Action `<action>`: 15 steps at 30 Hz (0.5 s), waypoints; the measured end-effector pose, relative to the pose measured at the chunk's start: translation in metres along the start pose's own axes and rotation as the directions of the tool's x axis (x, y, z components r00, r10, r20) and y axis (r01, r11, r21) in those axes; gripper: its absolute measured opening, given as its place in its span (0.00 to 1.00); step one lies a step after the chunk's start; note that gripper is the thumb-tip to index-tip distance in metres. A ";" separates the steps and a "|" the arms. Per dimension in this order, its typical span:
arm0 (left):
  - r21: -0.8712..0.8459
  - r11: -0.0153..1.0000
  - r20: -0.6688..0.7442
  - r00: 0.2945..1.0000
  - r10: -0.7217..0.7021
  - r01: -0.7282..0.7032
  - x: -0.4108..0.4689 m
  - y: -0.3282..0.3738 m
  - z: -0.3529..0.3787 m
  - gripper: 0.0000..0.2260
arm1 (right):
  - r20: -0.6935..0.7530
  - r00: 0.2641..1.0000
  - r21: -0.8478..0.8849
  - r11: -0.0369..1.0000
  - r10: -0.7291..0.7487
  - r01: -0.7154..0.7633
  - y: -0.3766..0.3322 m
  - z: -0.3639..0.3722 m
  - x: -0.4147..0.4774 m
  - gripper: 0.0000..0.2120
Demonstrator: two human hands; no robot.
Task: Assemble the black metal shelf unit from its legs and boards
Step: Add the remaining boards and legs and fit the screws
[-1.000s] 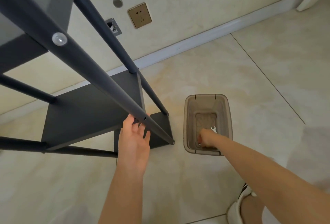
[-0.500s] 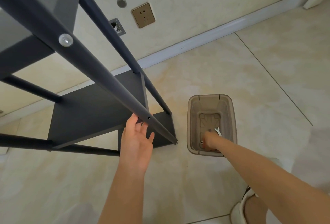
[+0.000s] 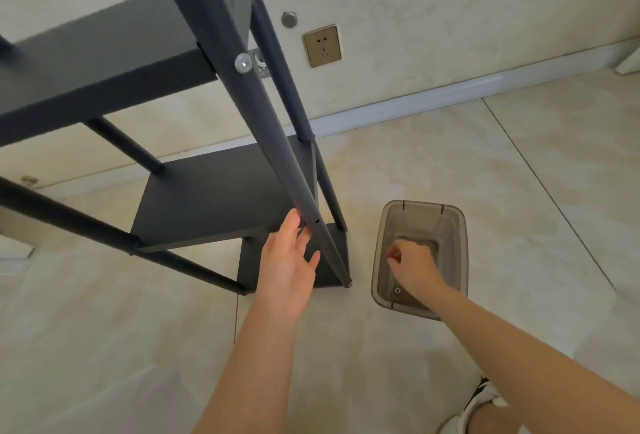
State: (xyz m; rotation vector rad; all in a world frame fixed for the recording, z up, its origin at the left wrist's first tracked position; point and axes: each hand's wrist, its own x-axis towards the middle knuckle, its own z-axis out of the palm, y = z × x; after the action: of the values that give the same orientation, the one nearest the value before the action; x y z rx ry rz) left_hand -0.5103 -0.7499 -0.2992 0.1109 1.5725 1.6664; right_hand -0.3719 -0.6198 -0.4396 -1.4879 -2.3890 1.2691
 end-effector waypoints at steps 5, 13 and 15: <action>-0.012 1.000 -0.006 1.000 -0.006 0.006 -0.001 0.000 0.001 0.07 | -0.100 0.995 0.384 0.923 0.013 0.027 -0.050 -0.021 -0.040 0.04; -0.114 0.993 -0.024 0.999 -0.039 0.036 0.006 -0.006 0.001 0.14 | -0.269 0.956 0.577 0.774 -0.121 0.260 -0.110 -0.051 -0.090 0.05; -0.118 0.992 -0.023 0.999 -0.037 0.034 0.007 -0.008 0.002 0.15 | -0.275 0.951 0.606 0.742 -0.140 0.285 -0.115 -0.051 -0.096 0.06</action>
State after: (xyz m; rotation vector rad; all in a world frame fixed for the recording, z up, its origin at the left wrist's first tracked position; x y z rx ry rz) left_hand -0.5100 -0.7456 -0.3086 0.0007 1.4822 1.7347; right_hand -0.3811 -0.6851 -0.2958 -1.0325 -1.6569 1.5510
